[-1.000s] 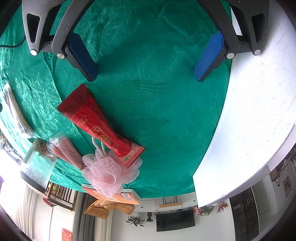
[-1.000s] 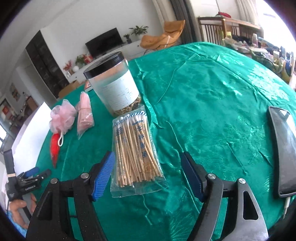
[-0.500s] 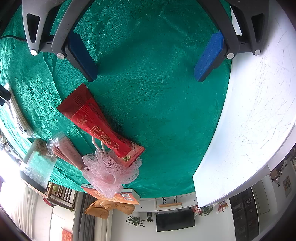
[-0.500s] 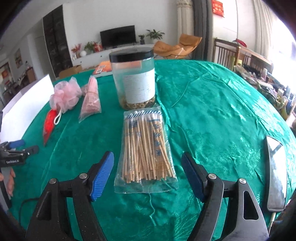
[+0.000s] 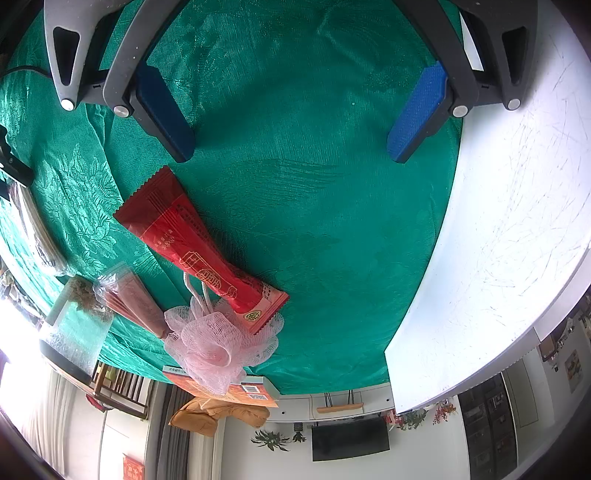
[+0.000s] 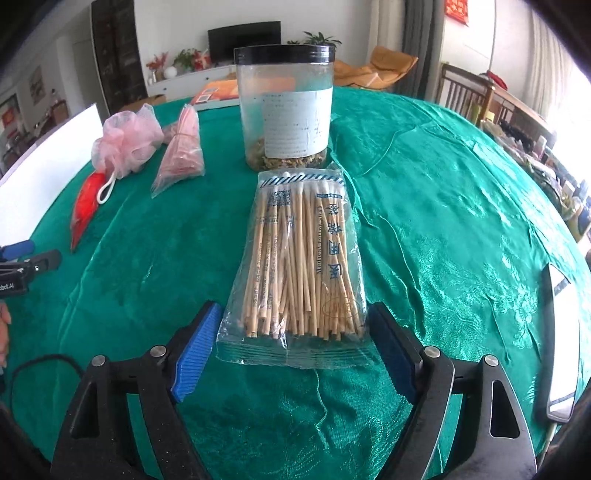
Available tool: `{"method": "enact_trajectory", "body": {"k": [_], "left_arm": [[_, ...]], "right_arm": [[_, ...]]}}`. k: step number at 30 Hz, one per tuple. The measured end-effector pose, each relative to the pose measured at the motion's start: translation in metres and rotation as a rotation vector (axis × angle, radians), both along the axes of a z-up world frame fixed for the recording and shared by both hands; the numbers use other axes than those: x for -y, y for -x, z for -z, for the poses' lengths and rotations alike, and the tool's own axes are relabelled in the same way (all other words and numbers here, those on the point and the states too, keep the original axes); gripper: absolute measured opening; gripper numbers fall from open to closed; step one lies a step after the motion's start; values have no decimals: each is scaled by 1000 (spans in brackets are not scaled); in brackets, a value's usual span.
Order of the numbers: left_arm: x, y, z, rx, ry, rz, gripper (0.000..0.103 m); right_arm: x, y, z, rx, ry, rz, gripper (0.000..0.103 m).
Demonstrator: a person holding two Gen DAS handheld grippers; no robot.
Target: Organize soft objects
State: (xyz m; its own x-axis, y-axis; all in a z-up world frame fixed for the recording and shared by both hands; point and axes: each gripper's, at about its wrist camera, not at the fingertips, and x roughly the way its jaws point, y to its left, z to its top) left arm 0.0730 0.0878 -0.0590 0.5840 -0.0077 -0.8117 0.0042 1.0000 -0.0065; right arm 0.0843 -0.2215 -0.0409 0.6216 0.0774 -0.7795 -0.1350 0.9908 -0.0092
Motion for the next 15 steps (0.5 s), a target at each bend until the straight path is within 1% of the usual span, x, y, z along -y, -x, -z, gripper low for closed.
{"method": "enact_trajectory", "body": {"k": [15], "left_arm": [[0, 0, 0, 0, 0, 0, 103]], "right_arm": [[-1, -1, 0, 0, -2, 0, 84]]}}
